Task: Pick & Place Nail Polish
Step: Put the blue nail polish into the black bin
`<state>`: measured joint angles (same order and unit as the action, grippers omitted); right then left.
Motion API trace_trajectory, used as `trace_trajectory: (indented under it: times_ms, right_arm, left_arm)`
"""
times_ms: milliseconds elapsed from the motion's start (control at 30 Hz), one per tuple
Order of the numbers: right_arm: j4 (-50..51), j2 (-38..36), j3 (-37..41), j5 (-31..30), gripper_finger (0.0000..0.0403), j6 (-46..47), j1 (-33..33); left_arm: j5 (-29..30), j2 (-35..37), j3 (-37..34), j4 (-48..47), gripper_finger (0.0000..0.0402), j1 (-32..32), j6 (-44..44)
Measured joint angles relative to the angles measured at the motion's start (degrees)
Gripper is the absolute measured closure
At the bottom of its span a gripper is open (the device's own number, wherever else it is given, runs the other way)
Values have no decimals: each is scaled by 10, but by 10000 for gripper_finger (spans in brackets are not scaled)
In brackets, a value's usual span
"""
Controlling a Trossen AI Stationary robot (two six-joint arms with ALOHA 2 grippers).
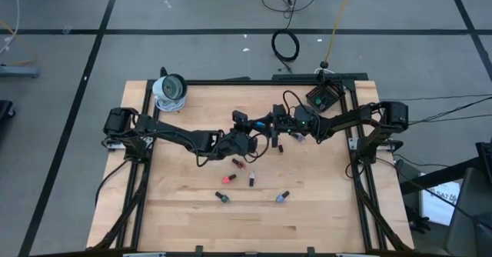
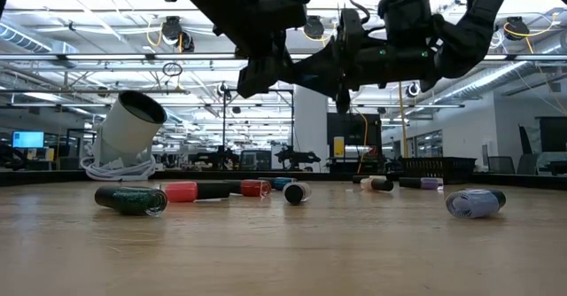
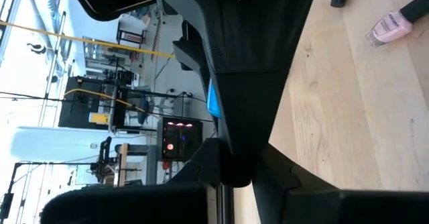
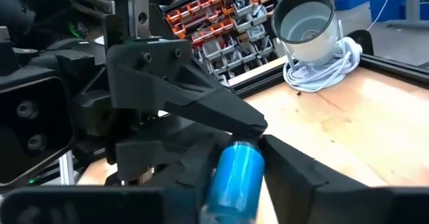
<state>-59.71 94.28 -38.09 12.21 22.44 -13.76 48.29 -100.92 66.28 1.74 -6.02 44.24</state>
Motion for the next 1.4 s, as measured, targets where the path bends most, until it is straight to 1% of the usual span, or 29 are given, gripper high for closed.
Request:
trace_trajectory:
  times_ms: [100,267,333,433,600,667,800,867,933,1000,1133,1233,1400]
  right_arm:
    - [0,0,0,-2,335,-8,0]
    - [0,0,1,1,338,-22,0]
    - [1,0,1,0,338,-31,0]
    - [3,0,1,2,338,-50,0]
    - [30,-1,0,9,338,-70,-12]
    - [45,-1,0,12,338,-71,-20]
    - [69,-1,0,10,338,-80,-31]
    - [88,0,0,-8,338,-87,-36]
    - [105,2,2,-14,338,-88,-43]
    - [107,0,1,-5,338,-88,-50]
    - [127,-1,1,-3,338,-91,-70]
    - [146,-20,1,-2,338,-105,-83]
    - [237,-71,1,-9,338,-141,-108]
  left_arm:
    - [1,0,0,0,356,0,0]
    - [-13,0,0,-3,359,0,-31]
    - [-17,0,0,-4,352,0,-48]
    - [-19,0,0,-3,327,0,-87]
    - [-22,0,-1,1,276,1,-200]
    - [-34,3,-1,-9,254,2,-239]
    - [-77,13,-1,-35,214,13,-309]
    - [-110,18,1,-32,198,17,-336]
    - [-135,24,1,-46,185,20,-359]
    - [-172,24,1,-40,175,25,-375]
    - [-238,28,0,-43,162,30,-389]
    - [-279,28,0,-52,161,38,-410]
    - [-352,27,0,-52,160,64,-432]
